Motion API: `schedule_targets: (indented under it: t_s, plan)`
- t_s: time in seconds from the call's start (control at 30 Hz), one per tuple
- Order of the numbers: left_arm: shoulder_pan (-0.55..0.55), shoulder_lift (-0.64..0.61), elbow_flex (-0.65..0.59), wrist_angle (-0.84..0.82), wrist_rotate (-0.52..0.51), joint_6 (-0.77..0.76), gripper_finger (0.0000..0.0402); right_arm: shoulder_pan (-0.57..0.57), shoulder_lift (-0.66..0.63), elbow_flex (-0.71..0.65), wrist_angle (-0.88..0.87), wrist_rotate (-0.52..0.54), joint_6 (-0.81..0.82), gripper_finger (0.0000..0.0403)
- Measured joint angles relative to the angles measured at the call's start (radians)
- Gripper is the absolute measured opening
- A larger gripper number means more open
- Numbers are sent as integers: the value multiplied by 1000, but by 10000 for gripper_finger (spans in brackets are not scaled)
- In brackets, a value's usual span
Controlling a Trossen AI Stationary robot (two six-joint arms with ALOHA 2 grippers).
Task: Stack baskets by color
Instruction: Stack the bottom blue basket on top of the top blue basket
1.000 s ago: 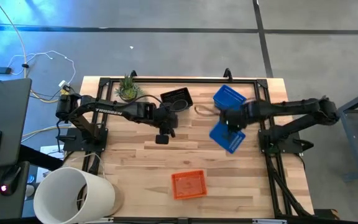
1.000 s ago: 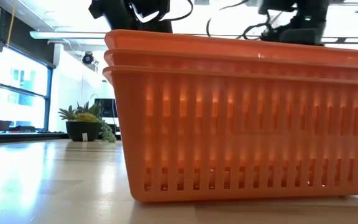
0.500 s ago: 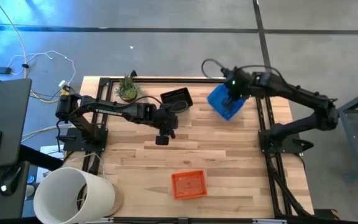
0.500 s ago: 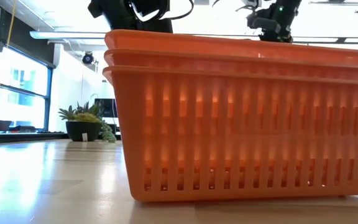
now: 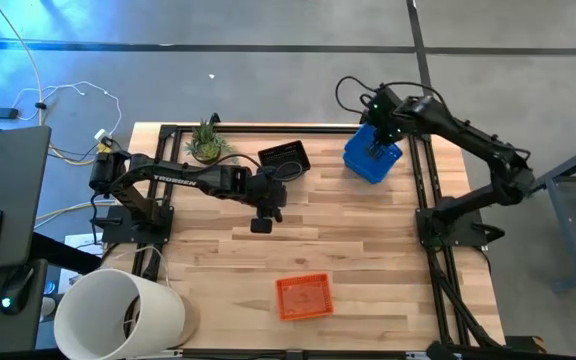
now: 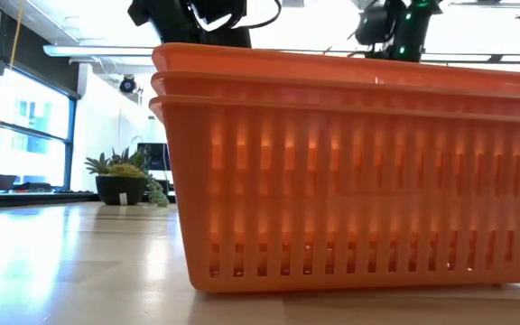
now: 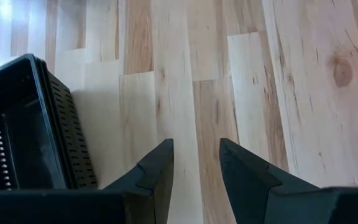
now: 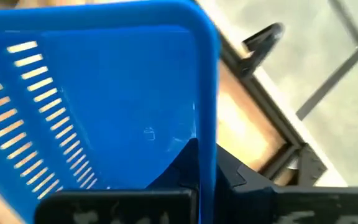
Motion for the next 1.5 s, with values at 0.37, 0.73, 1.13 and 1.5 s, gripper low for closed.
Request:
schedule_targets:
  t_s: [0.37,0.73,1.13,1.5]
  plan:
    - [0,0,0,-1,3,-30,115,-53,130,0,-1,-59,-39,0]
    - [0,0,0,-3,3,-41,115,-92,238,-1,-21,-30,-71,0]
    - [0,0,0,-3,3,-37,115,-96,288,-1,-15,-24,-95,0]
    - [0,0,0,-3,3,-38,115,-96,293,-1,-15,-42,-89,16]
